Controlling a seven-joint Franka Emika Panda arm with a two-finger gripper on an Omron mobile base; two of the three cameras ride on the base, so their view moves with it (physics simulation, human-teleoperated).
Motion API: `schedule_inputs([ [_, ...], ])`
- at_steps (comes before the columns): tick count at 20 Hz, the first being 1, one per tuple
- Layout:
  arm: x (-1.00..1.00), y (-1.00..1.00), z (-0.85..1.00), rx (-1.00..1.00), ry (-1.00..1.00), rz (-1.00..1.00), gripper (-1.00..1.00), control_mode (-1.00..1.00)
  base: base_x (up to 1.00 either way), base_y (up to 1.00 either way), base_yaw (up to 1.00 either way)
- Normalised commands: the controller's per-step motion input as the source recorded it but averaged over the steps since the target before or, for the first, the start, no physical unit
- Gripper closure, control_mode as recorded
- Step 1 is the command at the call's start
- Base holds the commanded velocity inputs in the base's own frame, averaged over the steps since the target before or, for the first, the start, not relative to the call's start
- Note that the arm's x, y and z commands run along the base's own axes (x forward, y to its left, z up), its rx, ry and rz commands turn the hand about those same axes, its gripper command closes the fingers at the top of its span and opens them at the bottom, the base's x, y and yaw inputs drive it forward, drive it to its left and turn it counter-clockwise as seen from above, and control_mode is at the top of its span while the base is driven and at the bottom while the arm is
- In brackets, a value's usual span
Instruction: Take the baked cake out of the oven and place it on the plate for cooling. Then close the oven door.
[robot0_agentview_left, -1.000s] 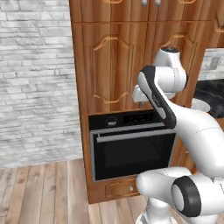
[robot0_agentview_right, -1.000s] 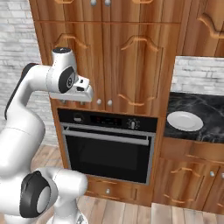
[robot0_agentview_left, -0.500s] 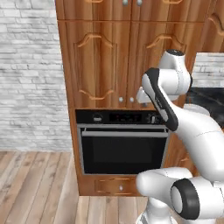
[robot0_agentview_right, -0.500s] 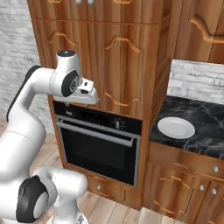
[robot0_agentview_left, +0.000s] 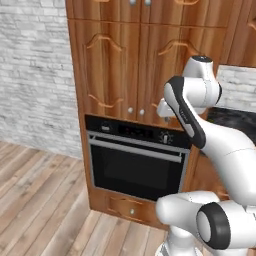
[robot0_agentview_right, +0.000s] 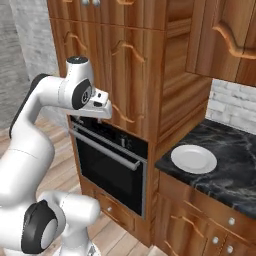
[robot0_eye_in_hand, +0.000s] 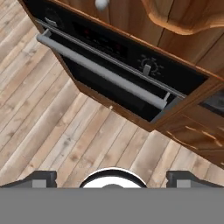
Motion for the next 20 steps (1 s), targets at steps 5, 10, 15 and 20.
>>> schedule_inputs([
  [5, 0.00, 0.00, 0.00, 0.00, 0.00, 0.00, -1.00, 1.00, 0.21, -0.76, 0.46],
  [10, 0.00, 0.00, 0.00, 0.00, 0.00, 0.00, -1.00, 1.00, 0.05, -0.75, 0.42],
  [15, 0.00, 0.00, 0.00, 0.00, 0.00, 0.00, -1.00, 1.00, -0.10, -0.59, 0.34],
  [20, 0.00, 0.00, 0.00, 0.00, 0.00, 0.00, -1.00, 1.00, -0.03, -0.36, 0.24],
])
